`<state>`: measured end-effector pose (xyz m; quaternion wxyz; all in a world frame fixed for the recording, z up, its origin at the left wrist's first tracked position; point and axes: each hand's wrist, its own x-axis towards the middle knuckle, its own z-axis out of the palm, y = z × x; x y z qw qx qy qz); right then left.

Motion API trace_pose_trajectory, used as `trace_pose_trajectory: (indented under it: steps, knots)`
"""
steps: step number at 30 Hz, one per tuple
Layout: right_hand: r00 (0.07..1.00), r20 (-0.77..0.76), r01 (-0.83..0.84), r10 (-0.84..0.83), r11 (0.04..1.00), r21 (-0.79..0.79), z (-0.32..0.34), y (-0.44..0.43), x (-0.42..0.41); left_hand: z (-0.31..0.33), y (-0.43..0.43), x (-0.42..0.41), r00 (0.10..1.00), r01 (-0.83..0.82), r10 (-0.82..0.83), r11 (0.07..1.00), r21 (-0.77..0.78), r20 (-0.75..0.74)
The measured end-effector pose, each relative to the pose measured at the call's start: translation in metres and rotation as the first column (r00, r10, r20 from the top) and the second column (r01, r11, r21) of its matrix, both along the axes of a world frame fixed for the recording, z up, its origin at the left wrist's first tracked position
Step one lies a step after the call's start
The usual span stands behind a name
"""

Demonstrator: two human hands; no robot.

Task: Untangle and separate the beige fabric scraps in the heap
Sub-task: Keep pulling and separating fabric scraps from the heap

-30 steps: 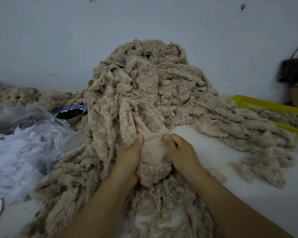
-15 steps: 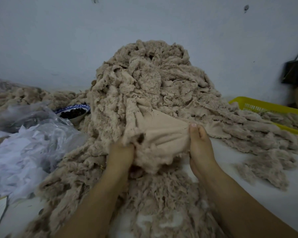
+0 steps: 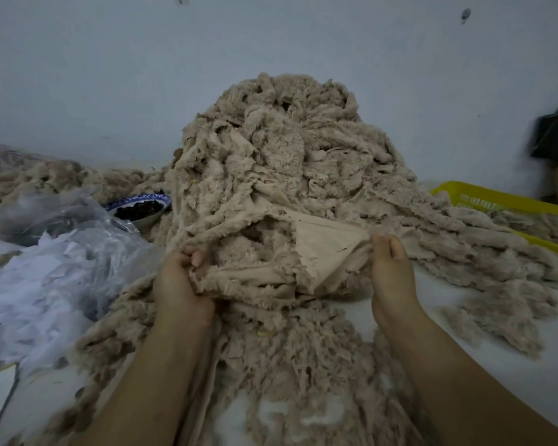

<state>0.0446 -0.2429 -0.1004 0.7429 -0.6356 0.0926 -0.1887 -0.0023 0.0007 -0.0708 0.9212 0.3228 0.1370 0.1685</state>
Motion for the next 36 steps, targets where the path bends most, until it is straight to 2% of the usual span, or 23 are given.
trace_pose_trajectory:
  steps: [1,2,3,4,5,6,7,8,9,10,12,13,14,15,17,19,20,21,23,26,29,33,36]
  knots:
    - [1.0,0.016,0.002,-0.003,1.0,0.016,0.001,0.0,-0.001,-0.001,-0.002,0.0,0.986,-0.081,0.115,0.962,0.261,-0.117]
    - [1.0,0.031,-0.001,0.0,0.999,0.036,0.003,-0.001,-0.002,-0.002,-0.005,-0.002,0.95,-0.105,0.247,0.83,0.548,-0.192]
    - [0.999,0.042,-0.011,0.009,0.998,0.055,0.005,0.0,-0.003,-0.004,-0.009,-0.003,0.925,-0.062,0.329,0.622,0.78,-0.189]
    - [0.998,0.047,-0.033,0.029,0.997,0.074,0.007,0.001,-0.004,-0.009,-0.012,-0.005,0.921,-0.035,0.37,0.385,0.922,-0.119]
    - [0.997,0.046,-0.066,0.062,0.994,0.088,0.009,0.004,-0.006,-0.013,-0.016,-0.007,0.927,-0.083,0.375,0.18,0.98,0.01]
    - [0.994,0.04,-0.106,0.102,0.99,0.095,0.011,0.008,-0.008,-0.013,-0.021,-0.01,0.923,-0.212,0.335,0.027,0.977,0.191]
    - [0.989,0.033,-0.144,0.141,0.985,0.095,0.012,0.011,-0.01,-0.012,-0.028,-0.012,0.896,-0.364,0.246,-0.066,0.929,0.369]
    - [0.985,0.037,-0.172,0.169,0.98,0.1,0.013,0.014,-0.013,-0.011,-0.034,-0.013,0.869,-0.46,0.149,-0.102,0.882,0.471]
    - [0.981,0.051,-0.19,0.186,0.976,0.11,0.014,0.016,-0.014,-0.01,-0.042,-0.016,0.883,-0.46,0.056,-0.103,0.882,0.466]
    - [0.978,0.068,-0.202,0.196,0.973,0.115,0.015,0.018,-0.016,-0.01,-0.049,-0.016,0.931,-0.366,-0.029,-0.085,0.927,0.364]
    - [0.972,0.094,-0.222,0.213,0.971,0.089,0.016,0.021,-0.019,-0.012,-0.061,-0.017,0.992,-0.026,-0.126,-0.147,0.989,0.007]
    - [0.969,0.102,-0.233,0.226,0.97,0.064,0.016,0.023,-0.02,-0.015,-0.065,-0.017,0.982,0.111,-0.136,-0.149,0.982,-0.132]
    - [0.964,0.107,-0.246,0.242,0.969,0.025,0.015,0.025,-0.022,-0.018,-0.066,-0.017,0.969,0.188,-0.145,-0.087,0.978,-0.199]
    - [0.961,0.107,-0.252,0.254,0.967,-0.033,0.014,0.028,-0.023,-0.022,-0.066,-0.016,0.97,0.207,-0.141,0.033,0.978,-0.2]
    - [0.957,0.1,-0.254,0.273,0.951,-0.174,0.01,0.034,-0.026,-0.021,-0.067,-0.015,0.976,0.198,-0.161,0.383,0.902,-0.146]
    - [0.951,0.086,-0.258,0.297,0.915,-0.309,0.006,0.038,-0.028,-0.018,-0.066,-0.014,0.965,0.233,-0.253,0.695,0.68,-0.071]
    - [0.953,0.075,-0.248,0.293,0.899,-0.362,0.006,0.039,-0.028,-0.013,-0.064,-0.014,0.952,0.27,-0.306,0.805,0.528,-0.021]
    - [0.958,0.064,-0.231,0.278,0.888,-0.397,0.005,0.039,-0.028,-0.009,-0.061,-0.014,0.934,0.321,-0.356,0.868,0.38,0.025]
    - [0.97,0.047,-0.198,0.241,0.882,-0.427,0.004,0.038,-0.027,-0.005,-0.058,-0.015,0.891,0.431,-0.45,0.88,0.2,0.058]
    - [0.971,0.055,-0.185,0.231,0.881,-0.435,0.004,0.041,-0.027,-0.005,-0.063,-0.016,0.849,0.522,-0.528,0.842,0.138,0.006]
    - [0.972,0.063,-0.189,0.226,0.914,-0.359,0.007,0.036,-0.026,-0.005,-0.068,-0.017,0.833,0.549,-0.551,0.806,0.222,-0.059]
    - [0.934,0.108,-0.272,0.34,0.874,-0.402,0.009,0.036,-0.03,-0.004,-0.077,-0.019,0.872,0.464,-0.471,0.709,0.532,-0.133]
    - [0.896,0.139,-0.333,0.421,0.846,-0.417,0.009,0.045,-0.039,-0.009,-0.077,-0.017,0.894,0.437,-0.404,0.69,0.577,-0.193]
